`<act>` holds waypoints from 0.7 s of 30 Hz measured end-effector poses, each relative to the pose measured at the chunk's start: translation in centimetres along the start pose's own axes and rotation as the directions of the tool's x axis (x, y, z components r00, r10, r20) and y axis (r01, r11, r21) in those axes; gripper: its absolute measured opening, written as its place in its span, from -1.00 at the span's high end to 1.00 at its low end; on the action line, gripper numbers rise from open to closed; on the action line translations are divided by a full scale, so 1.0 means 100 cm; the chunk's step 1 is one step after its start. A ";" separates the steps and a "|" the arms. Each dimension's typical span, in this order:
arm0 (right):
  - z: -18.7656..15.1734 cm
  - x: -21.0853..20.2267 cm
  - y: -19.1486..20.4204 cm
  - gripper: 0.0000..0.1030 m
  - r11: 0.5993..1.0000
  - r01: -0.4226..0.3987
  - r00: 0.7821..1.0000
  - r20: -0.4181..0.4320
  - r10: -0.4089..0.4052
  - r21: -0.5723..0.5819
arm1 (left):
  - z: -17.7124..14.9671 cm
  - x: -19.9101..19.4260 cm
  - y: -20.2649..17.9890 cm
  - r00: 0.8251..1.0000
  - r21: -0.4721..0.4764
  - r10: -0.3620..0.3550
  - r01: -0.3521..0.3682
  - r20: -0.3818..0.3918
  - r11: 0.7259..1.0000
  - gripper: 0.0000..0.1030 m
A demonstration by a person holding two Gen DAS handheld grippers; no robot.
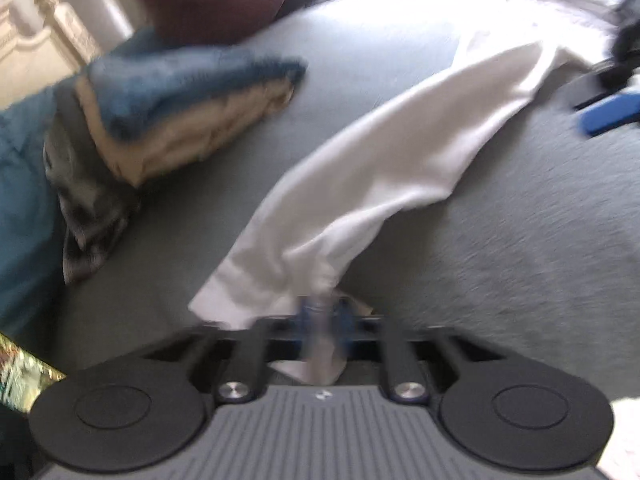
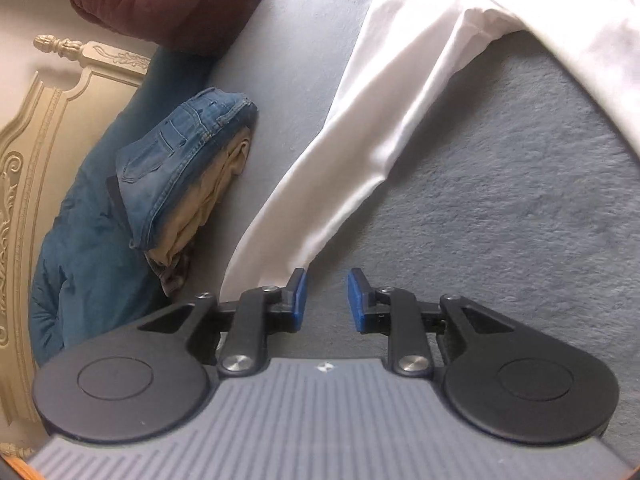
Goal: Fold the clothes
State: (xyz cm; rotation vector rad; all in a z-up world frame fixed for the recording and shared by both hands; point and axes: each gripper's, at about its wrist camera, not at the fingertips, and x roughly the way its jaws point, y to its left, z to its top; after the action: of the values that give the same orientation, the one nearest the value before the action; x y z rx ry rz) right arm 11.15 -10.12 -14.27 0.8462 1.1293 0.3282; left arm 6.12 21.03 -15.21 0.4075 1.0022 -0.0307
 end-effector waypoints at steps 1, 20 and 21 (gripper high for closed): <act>-0.002 -0.003 -0.004 0.56 1.000 0.008 1.000 0.005 -0.008 0.004 | 0.000 -0.003 0.001 1.000 0.003 -0.002 0.002 0.005 1.000 0.89; 0.089 0.008 0.048 0.27 0.968 0.104 0.993 0.082 -0.088 -0.229 | -0.021 -0.061 -0.073 0.922 0.256 -0.357 0.384 -0.150 0.887 0.88; 0.100 0.022 0.058 0.12 0.962 0.112 0.993 0.059 -0.101 -0.248 | -0.021 -0.061 -0.073 0.921 0.251 -0.357 0.386 -0.153 0.888 0.88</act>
State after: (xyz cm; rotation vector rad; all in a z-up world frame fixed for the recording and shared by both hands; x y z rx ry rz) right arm 21.97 -9.21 -9.79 0.5650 1.0599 0.3520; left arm -0.48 14.07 -13.50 0.4699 1.1721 -0.5084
